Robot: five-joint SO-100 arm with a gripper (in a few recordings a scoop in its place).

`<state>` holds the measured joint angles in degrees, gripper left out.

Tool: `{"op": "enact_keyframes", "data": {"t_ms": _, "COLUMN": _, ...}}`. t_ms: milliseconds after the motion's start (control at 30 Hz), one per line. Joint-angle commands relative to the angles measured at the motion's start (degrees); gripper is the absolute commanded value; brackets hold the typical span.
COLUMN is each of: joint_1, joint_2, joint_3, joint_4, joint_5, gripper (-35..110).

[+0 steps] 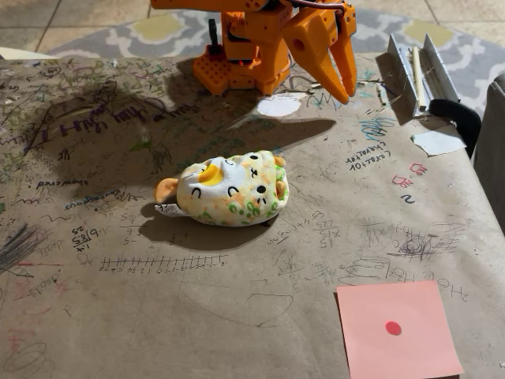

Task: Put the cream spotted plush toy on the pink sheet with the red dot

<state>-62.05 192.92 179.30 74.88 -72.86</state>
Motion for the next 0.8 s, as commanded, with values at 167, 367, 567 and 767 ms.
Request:
{"op": "enact_keyframes", "data": {"t_ms": 167, "joint_1": 13.4, "joint_2": 0.4, "joint_3": -1.6, "joint_4": -2.1, "joint_5": 13.2, "gripper": 0}}
{"op": "enact_keyframes", "data": {"t_ms": 367, "joint_1": 12.8, "joint_2": 0.4, "joint_3": -1.4, "joint_4": -1.8, "joint_5": 12.4, "gripper": 0}}
{"op": "enact_keyframes", "data": {"t_ms": 567, "joint_1": 13.3, "joint_2": 0.4, "joint_3": -1.4, "joint_4": -1.8, "joint_5": 12.1, "gripper": 0}}
{"op": "enact_keyframes", "data": {"t_ms": 767, "joint_1": 25.6, "joint_2": 0.4, "joint_3": -1.7, "joint_4": -20.6, "joint_5": 24.9, "gripper": 0}}
